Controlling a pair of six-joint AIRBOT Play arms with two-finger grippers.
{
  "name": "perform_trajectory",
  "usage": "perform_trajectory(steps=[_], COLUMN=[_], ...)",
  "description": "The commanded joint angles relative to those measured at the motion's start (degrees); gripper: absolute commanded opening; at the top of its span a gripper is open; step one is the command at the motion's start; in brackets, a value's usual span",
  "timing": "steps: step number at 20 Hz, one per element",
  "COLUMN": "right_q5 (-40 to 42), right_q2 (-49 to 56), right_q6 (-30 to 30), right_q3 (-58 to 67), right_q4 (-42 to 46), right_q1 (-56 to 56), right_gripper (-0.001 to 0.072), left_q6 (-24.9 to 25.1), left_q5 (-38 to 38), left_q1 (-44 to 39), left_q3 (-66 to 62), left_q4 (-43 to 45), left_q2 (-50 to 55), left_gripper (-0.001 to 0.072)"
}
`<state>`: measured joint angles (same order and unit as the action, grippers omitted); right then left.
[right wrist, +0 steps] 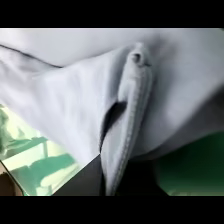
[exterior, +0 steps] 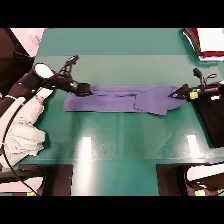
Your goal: Fold the shirts.
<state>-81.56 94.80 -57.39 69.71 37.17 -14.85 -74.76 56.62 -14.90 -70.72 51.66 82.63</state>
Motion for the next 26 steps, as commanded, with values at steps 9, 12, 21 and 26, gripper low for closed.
perform_trajectory(steps=[9,12,21,26], right_q5=[-5.5,-6.4,-8.8,-4.2], right_q2=[-13.8,-12.0,-0.6,4.2], right_q6=[-16.5,-19.5,-23.2,-22.9], right_q3=[17.9,24.9,46.1,47.2], right_q4=[-0.5,0.5,6.4,6.2], right_q1=[14.6,22.5,35.9,42.3], right_gripper=[0.002,0.002,0.002,0.002], left_q6=[-0.5,-3.0,-2.8,-2.8], left_q5=[-4.9,-3.4,8.0,14.4], left_q1=[-17.9,-18.6,-12.8,-0.3], left_q3=[-26.9,-32.1,-36.0,-36.1], left_q4=[-1.8,-3.2,2.5,14.0], left_q2=[26.5,32.3,32.3,20.1], left_gripper=[0.0025,0.0025,0.0024,0.0025])
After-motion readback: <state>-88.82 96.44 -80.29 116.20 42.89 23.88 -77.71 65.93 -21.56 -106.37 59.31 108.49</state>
